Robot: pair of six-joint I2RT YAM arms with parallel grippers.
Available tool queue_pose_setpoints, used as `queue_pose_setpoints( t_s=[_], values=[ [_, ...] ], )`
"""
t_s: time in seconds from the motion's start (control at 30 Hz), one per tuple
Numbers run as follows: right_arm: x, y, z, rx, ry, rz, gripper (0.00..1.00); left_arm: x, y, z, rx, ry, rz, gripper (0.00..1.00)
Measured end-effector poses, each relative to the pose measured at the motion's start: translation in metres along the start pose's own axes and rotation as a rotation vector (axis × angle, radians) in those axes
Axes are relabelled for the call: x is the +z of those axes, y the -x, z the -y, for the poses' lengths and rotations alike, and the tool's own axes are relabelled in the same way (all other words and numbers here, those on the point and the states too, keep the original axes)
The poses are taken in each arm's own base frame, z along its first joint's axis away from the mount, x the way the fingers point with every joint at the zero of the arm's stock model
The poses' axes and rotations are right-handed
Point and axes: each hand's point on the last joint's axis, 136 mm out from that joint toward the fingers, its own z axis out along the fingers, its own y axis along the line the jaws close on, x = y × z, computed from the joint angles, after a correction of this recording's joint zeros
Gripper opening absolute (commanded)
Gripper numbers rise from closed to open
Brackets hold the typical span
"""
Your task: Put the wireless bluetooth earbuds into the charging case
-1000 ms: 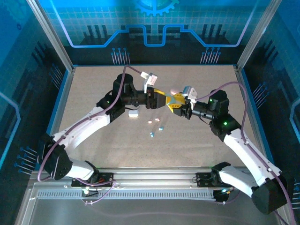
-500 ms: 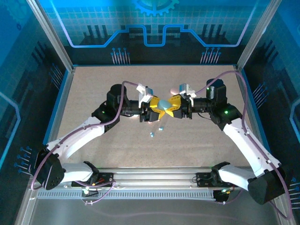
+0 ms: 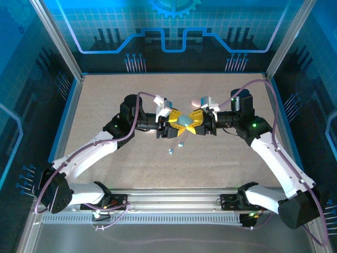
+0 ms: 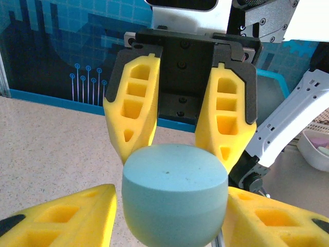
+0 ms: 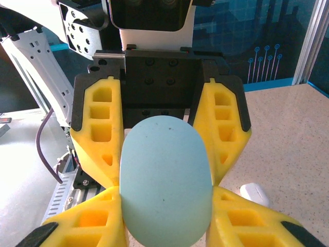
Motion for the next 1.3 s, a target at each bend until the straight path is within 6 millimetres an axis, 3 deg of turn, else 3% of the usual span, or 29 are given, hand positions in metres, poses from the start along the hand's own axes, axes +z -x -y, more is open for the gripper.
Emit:
queue_pose_setpoints(
  t_s=[0.57, 1.0, 1.3],
  values=[
    [-0.001, 0.001, 0.001, 0.006, -0.016, -0.01, 0.37, -0.001, 0.0, 0.002, -0.005, -0.006, -0.02, 0.33],
    [-0.003, 0.005, 0.002, 0.114, -0.011, -0.014, 0.47, -0.001, 0.003, 0.002, 0.043, -0.006, -0.02, 0.31],
    [-0.011, 0.008, 0.019, 0.135, -0.093, -0.01, 0.49, -0.002, -0.008, 0.001, 0.018, -0.004, -0.057, 0.3]
  ],
)
